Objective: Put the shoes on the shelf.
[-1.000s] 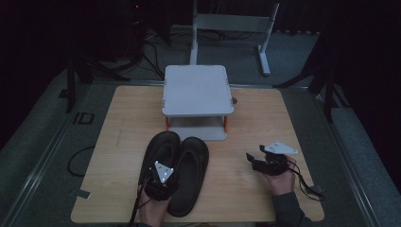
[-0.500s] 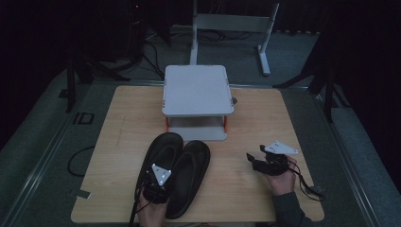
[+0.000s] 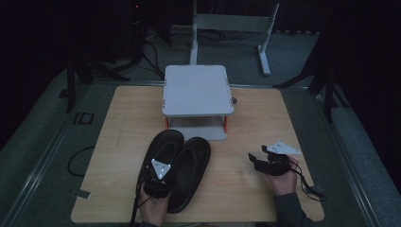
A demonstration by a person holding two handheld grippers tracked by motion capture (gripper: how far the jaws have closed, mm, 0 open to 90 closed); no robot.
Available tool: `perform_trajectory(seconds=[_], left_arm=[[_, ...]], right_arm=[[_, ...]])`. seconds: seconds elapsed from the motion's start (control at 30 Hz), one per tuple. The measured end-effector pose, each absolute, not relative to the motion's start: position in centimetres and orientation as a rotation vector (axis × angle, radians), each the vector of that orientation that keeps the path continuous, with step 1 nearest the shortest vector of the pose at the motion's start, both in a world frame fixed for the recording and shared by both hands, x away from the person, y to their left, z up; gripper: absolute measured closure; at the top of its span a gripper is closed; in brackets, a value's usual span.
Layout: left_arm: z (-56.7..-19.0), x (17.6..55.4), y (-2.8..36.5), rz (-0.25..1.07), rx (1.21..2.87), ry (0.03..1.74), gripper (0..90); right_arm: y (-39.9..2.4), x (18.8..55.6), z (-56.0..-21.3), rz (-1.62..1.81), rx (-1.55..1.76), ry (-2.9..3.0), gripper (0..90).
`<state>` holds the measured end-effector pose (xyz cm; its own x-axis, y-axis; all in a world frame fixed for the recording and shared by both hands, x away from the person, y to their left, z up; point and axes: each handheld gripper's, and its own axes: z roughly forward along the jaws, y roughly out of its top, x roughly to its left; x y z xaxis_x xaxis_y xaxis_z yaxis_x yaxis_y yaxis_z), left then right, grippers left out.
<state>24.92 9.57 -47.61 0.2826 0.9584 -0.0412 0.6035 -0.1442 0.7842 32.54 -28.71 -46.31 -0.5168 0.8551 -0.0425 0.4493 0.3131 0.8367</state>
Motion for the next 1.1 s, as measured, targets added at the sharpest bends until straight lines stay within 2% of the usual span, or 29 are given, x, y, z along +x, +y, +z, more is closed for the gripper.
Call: perform_trajectory(seconds=[0.27,0.43,1.1], left_arm=[[-47.7,25.7,11.3,0.653,1.803,1.477,75.9],[-47.5,25.8,11.8,0.655,1.786,1.462,75.8],[-45.8,27.4,8.7,0.637,1.754,1.398,75.7]], right_arm=[[-28.7,32.6,-46.4,1.102,1.154,2.100,32.8],[-28.7,32.6,-46.4,1.101,1.154,2.101,32.8],[-29.0,32.6,-46.5,1.097,1.163,2.093,32.8]])
